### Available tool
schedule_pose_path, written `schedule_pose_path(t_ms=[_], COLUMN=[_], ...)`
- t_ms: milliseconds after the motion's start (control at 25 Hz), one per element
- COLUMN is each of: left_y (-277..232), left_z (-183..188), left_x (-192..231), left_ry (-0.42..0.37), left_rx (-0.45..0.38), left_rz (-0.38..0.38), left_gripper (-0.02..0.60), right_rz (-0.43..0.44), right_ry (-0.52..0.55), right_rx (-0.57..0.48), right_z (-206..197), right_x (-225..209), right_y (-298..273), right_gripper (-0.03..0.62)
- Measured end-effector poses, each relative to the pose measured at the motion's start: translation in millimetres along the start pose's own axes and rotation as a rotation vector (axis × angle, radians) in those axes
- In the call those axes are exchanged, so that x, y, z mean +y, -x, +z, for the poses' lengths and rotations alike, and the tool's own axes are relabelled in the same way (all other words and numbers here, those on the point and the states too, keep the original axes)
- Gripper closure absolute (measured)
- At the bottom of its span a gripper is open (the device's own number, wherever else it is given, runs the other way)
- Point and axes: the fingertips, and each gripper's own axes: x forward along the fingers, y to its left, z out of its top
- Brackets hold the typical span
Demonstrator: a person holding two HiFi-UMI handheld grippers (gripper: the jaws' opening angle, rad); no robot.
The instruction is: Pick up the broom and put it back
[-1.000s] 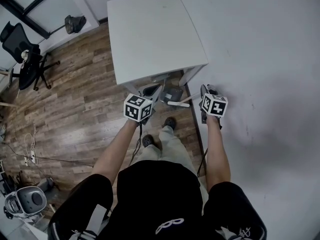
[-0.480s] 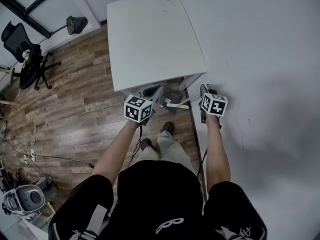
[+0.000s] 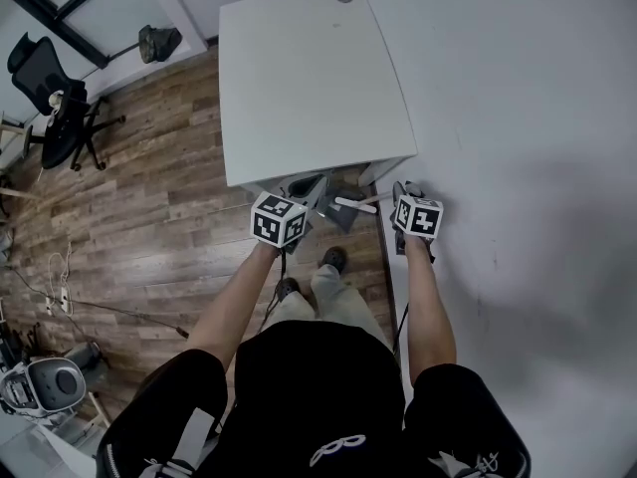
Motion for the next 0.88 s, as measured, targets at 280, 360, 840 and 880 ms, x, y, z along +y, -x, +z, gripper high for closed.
schedule_pose_path(t_ms=[280, 360, 840, 880], left_y=[-5, -8, -25, -26], left_z=[1, 0, 7, 8], left_x=[13, 16, 25, 25], left_ry=[0.018, 0.023, 0.046, 0.048], left_rx=[-0.004, -0.005, -0.006, -0.005], left_rz=[0.022, 0.027, 0.049, 0.049], left_gripper=[0.571, 0.571, 0.569, 0.571], right_rz=[0.024, 0.021, -0.027, -0.036], right_ry=[0.012, 0.016, -0.033, -0.043], right_rx=[0.004, -0.003, 0.012, 0.019], right_z=[5, 12, 29, 27], right_x=[2, 0, -27, -30], right_y=[-23, -31, -60, -62], right_gripper=[0.477, 0.477, 0.443, 0.408])
